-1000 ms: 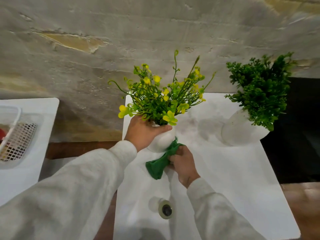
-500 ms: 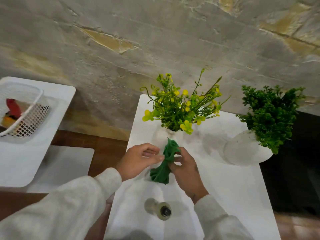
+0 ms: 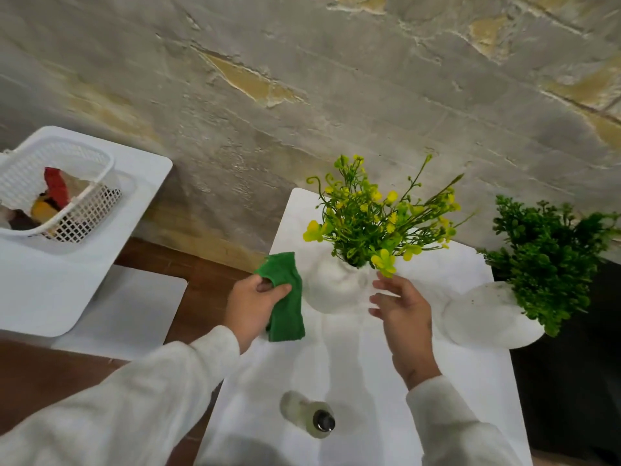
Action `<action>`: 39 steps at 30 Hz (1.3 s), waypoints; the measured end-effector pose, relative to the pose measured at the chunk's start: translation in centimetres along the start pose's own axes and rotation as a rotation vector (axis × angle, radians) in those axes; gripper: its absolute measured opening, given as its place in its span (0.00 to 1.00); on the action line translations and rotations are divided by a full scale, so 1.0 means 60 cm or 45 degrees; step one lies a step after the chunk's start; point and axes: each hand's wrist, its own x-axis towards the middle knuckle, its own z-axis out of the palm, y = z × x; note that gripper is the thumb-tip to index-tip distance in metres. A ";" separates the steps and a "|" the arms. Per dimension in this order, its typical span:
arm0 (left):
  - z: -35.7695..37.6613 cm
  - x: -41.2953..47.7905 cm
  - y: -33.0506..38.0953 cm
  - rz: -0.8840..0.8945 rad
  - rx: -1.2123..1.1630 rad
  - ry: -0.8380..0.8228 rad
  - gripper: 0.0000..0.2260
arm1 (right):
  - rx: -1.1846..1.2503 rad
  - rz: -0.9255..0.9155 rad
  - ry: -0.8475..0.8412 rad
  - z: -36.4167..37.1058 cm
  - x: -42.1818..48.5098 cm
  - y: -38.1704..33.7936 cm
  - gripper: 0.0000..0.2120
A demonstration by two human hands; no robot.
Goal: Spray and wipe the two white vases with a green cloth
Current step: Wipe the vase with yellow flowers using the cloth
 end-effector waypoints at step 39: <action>0.081 0.118 0.084 0.268 0.253 -0.471 0.05 | -0.509 -0.101 -0.091 0.025 0.077 -0.004 0.14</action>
